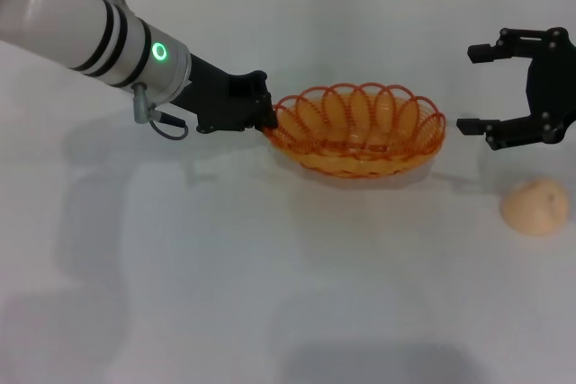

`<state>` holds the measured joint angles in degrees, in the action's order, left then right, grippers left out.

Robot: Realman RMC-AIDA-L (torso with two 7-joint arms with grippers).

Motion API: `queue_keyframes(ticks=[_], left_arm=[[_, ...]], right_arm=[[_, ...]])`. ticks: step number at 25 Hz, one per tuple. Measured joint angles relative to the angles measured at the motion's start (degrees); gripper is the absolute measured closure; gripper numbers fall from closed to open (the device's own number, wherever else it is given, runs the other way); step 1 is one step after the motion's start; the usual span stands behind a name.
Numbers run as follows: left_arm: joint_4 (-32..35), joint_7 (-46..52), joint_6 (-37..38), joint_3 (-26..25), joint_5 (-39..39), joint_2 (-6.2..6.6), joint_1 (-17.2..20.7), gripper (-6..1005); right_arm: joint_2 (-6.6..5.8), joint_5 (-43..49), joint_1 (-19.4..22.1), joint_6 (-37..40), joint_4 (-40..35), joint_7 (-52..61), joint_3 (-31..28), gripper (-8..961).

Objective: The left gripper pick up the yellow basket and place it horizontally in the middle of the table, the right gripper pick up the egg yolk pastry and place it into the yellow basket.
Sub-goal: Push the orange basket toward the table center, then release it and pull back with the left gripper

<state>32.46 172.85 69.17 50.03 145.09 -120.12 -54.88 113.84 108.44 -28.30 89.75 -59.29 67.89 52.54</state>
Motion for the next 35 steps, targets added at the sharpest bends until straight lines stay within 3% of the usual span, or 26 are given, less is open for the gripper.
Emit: queue_keyframes(ticks=[21, 35], left_arm=[[-0.21, -0.24, 1.56, -0.02, -1.07, 0.26, 1.1, 786], [0.48, -0.45, 5.97, 0.98, -2.77, 0.34, 3.45, 740]], right_arm=[[0.45, -0.04, 0.18, 0.13, -0.04, -0.04, 0.02, 122], [0.67, -1.67, 1.22, 1.39, -0.22, 0.17, -0.4, 123]])
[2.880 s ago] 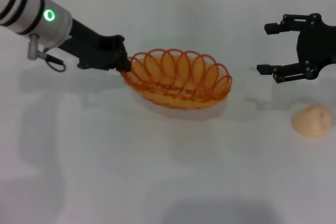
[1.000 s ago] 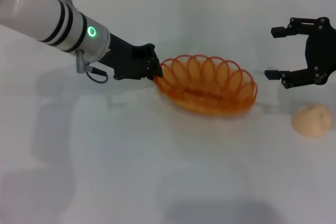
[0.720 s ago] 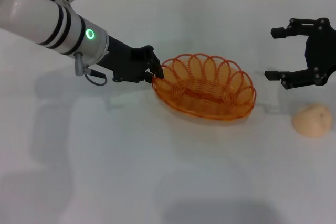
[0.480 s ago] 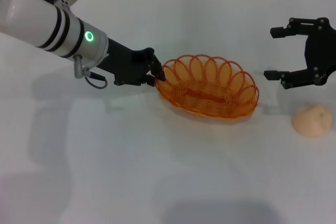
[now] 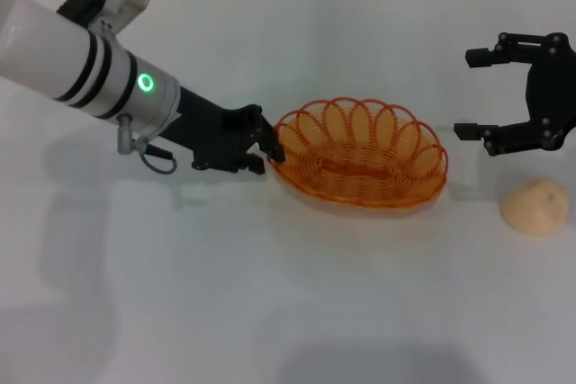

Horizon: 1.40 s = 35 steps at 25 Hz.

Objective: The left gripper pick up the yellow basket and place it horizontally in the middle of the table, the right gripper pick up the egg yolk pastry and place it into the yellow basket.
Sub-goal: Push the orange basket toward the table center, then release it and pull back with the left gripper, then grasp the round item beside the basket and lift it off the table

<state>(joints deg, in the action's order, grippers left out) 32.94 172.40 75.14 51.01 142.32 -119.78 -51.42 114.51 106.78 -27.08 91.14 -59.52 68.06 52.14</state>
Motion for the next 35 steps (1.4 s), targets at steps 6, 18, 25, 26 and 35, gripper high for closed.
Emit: queue_keyframes(ticks=[6, 18, 25, 26, 35], left_arm=[[3.81, -1.72, 2.25, 0.15, -2.04, 0.38, 2.21, 682], [18.63, -3.69, 11.48, 1.0, -3.39, 1.49, 6.66, 344], [27.77, -16.85, 14.31, -0.6, -17.53, 4.36, 13.53, 346], [27.81, -20.44, 14.45, -1.11, -20.17, 4.85, 14.57, 346], [26.0, -54.74, 15.82, -2.01, -27.59, 6.03, 20.59, 347]], right_arm=[[0.28, -0.54, 0.73, 0.0, -0.36, 0.35, -0.09, 123], [0.64, -1.73, 0.82, -0.65, -0.43, 3.93, -0.11, 123], [0.45, -1.81, 1.61, -2.01, -1.7, 10.26, -0.2, 124], [0.43, -1.69, 1.94, -2.01, -2.32, 11.18, -0.19, 124], [0.47, 4.58, 6.52, 2.34, -18.68, 28.33, 0.1, 130]])
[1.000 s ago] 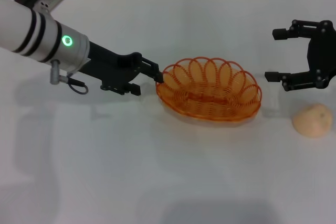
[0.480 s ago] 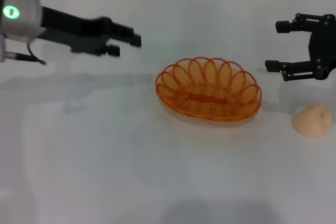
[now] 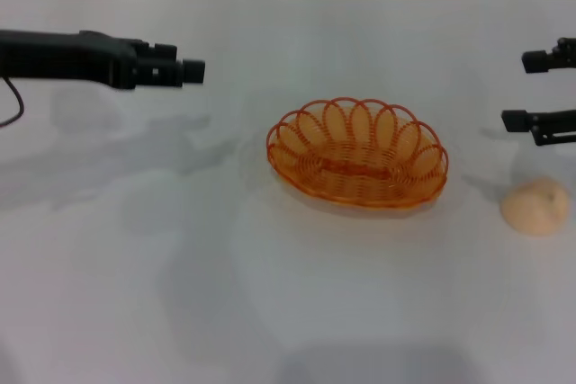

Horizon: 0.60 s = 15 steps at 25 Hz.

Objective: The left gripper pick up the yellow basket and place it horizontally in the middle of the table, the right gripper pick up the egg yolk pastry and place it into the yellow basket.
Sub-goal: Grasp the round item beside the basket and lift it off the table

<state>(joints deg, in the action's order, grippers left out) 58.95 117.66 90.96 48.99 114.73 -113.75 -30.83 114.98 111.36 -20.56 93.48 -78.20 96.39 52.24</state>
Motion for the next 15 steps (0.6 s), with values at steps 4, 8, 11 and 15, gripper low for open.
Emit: queue_keyframes(ticks=[4, 8, 11, 15], left_arm=[[-4.05, -11.96, 1.64, 0.0, -0.03, 0.09, 0.46, 348], [-6.37, -20.14, 2.92, -0.02, 0.15, 0.51, 1.28, 349], [-6.6, -29.48, 4.6, -0.04, 0.26, 0.58, 3.93, 349], [-6.71, -34.0, 9.21, -0.11, 0.19, 0.92, 4.6, 350]], right_arm=[[0.03, 5.45, -0.13, 3.02, -5.27, 5.16, 0.3, 152], [-0.15, 9.19, -1.01, 6.13, -6.9, 8.63, 0.32, 167], [-0.03, 11.97, -1.59, 7.13, -6.92, 9.83, 0.44, 175], [0.12, 13.46, -1.85, 7.43, -5.6, 10.07, 0.83, 186]])
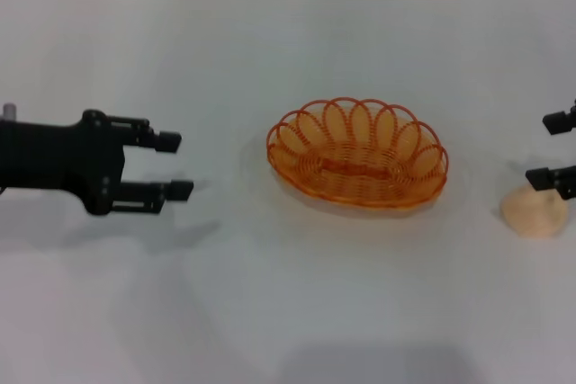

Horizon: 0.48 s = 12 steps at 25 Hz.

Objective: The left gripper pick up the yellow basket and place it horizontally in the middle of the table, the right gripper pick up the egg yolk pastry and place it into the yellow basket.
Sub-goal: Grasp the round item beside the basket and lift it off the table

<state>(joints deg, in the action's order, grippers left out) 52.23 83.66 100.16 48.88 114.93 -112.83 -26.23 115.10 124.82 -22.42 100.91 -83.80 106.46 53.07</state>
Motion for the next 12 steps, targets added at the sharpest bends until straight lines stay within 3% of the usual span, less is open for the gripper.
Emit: queue_keyframes(ticks=[4, 12], left_arm=[[0.65, -0.86, 4.75, 0.12, 0.57, 0.2, 0.25, 350], [0.96, -3.23, 6.24, 0.13, 3.62, 0.2, 0.49, 349]], right_arm=[[0.06, 1.16, 0.0, -0.75, 1.09, 0.33, 1.6, 198], [0.19, 7.76, -1.12, -6.99, 4.12, 5.61, 7.7, 221]])
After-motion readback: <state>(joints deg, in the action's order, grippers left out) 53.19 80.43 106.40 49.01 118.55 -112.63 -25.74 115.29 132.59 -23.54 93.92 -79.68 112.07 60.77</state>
